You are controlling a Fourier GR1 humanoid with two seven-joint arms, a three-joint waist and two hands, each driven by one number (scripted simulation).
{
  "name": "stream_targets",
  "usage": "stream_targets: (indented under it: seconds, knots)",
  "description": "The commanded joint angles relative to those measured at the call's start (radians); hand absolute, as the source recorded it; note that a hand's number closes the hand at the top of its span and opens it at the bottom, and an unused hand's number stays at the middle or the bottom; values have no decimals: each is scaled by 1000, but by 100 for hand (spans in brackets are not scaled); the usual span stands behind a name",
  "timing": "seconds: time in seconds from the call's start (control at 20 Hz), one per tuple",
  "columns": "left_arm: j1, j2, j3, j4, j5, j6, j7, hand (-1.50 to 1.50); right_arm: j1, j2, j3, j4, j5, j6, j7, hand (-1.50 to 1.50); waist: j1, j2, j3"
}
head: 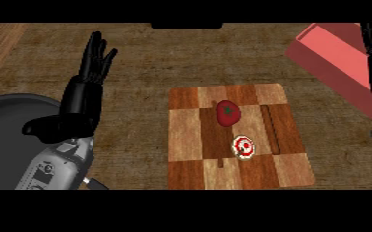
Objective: Pick the tomato from the cutting board and place it in the cardboard box
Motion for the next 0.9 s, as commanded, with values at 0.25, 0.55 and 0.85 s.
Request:
stream_targets:
  seconds: [0.25,0.55,0.85]
  knots:
    - [213,69,125,238,46,-9,50,0,79,89,165,-128,209,-176,160,150,12,0,5]
    - [250,23,122,304,77,-35,2,0,275,66,259,-103,573,-393,251,-150,-8,-3,5]
    - [245,37,130,298,81,-65,6,0,333,0,345,-222,798,-316,494,-150,1,-5,5]
